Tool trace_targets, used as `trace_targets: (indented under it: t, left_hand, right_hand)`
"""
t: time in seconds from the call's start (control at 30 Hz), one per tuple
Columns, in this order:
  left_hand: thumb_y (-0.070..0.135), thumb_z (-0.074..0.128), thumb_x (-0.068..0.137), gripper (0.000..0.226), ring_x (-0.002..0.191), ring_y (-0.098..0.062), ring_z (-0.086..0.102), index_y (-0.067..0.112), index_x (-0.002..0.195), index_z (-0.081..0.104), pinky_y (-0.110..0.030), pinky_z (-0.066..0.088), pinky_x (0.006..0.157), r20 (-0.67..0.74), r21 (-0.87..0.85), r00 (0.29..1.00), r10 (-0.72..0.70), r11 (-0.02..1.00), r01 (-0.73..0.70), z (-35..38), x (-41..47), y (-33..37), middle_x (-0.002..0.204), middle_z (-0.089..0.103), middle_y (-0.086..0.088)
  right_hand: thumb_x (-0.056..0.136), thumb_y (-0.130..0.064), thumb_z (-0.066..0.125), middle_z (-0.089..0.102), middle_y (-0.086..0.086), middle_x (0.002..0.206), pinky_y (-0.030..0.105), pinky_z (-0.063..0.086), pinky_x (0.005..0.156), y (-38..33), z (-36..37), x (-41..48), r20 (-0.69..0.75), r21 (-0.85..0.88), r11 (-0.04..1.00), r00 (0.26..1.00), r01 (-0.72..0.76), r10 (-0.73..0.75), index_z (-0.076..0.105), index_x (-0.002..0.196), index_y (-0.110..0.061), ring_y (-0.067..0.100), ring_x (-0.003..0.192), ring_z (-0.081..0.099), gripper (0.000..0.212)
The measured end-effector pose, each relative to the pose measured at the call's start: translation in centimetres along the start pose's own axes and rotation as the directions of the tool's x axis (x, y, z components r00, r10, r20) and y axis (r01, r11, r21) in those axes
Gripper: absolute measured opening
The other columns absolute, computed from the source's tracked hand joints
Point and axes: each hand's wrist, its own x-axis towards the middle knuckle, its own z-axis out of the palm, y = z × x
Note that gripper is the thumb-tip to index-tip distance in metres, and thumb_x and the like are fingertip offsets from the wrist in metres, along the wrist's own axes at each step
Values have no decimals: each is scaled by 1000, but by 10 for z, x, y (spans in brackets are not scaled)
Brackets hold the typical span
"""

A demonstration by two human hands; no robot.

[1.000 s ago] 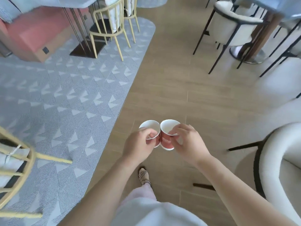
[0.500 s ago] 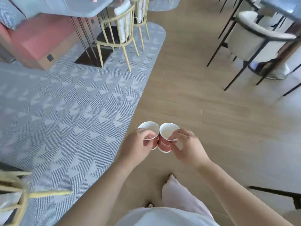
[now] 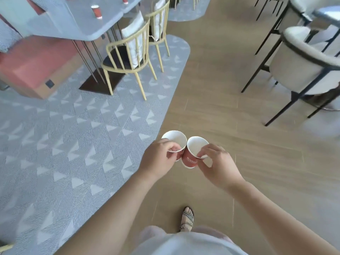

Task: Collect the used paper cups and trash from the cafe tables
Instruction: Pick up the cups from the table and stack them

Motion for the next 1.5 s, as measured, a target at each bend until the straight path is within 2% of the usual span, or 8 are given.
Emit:
trace_targets:
  t: [0.13, 0.37, 0.53, 0.73, 0.93, 1.03, 1.4, 1.5]
  left_hand:
    - [10, 65, 76, 15, 80, -8, 58, 21, 84, 70, -22, 45, 72, -34, -6, 999, -7, 1000, 6, -4, 64, 1, 83, 65, 11]
    - [11, 65, 75, 18, 76, -3, 59, 25, 85, 71, -18, 46, 72, 5, -29, 1000, -25, 999, 25, -5, 177, -16, 82, 66, 13]
    - [13, 65, 76, 18, 74, -1, 57, 27, 85, 70, -14, 43, 70, -7, -59, 1000, 20, 998, -20, -11, 283, -39, 81, 65, 13]
    - [9, 65, 78, 19, 81, -8, 61, 25, 86, 70, -24, 47, 75, -31, -48, 993, 116, 992, -118, -45, 424, -64, 85, 67, 9]
    - [9, 65, 78, 18, 79, -4, 58, 25, 86, 69, -14, 40, 69, -25, -18, 986, 167, 986, -167, -75, 531, -91, 81, 63, 12]
    - [10, 65, 79, 16, 79, -7, 60, 23, 86, 70, -20, 45, 72, -27, -32, 983, 184, 982, -185, -84, 566, -101, 83, 65, 9]
    - [12, 66, 79, 13, 75, -6, 62, 19, 89, 71, -29, 52, 74, -47, -71, 994, 98, 992, -101, -90, 722, -146, 83, 67, 6]
    - [12, 66, 79, 14, 74, -1, 59, 21, 89, 71, -27, 52, 74, -59, -78, 996, 69, 994, -73, -88, 782, -153, 82, 66, 9]
  right_hand:
    - [76, -10, 64, 63, -3, 89, 30, 47, 71, 13, -12, 64, -5, 14, 1000, 1000, 15, -15, 65, 80, -15, 22, 86, 58, 7]
    - [76, -9, 63, 64, 0, 89, 40, 50, 69, 37, -18, 174, -14, 6, 1000, 1000, -1, 1, 65, 81, -12, 26, 86, 58, 7]
    - [80, -11, 62, 65, 1, 90, 40, 50, 72, 54, -22, 277, -32, -17, 1000, 999, 16, -16, 67, 85, -12, 26, 85, 59, 7]
    - [81, -9, 62, 65, -2, 92, 37, 49, 74, 58, -29, 413, -87, -61, 998, 996, 4, -9, 67, 88, -13, 23, 89, 58, 10]
    - [79, -6, 63, 63, 0, 91, 34, 48, 75, 55, -27, 519, -172, -58, 998, 985, 4, -14, 67, 84, -12, 24, 88, 57, 9]
    - [79, -6, 64, 64, 0, 93, 32, 48, 76, 57, -23, 559, -177, -54, 999, 984, -8, -2, 68, 85, -11, 23, 89, 58, 9]
    - [79, -8, 64, 65, 0, 91, 36, 50, 73, 90, -13, 734, -102, -10, 1000, 995, 16, -17, 69, 86, -11, 24, 86, 59, 9]
    - [80, -9, 64, 65, 0, 91, 35, 50, 73, 110, -17, 796, -72, -10, 999, 997, 33, -33, 69, 86, -11, 25, 87, 59, 9]
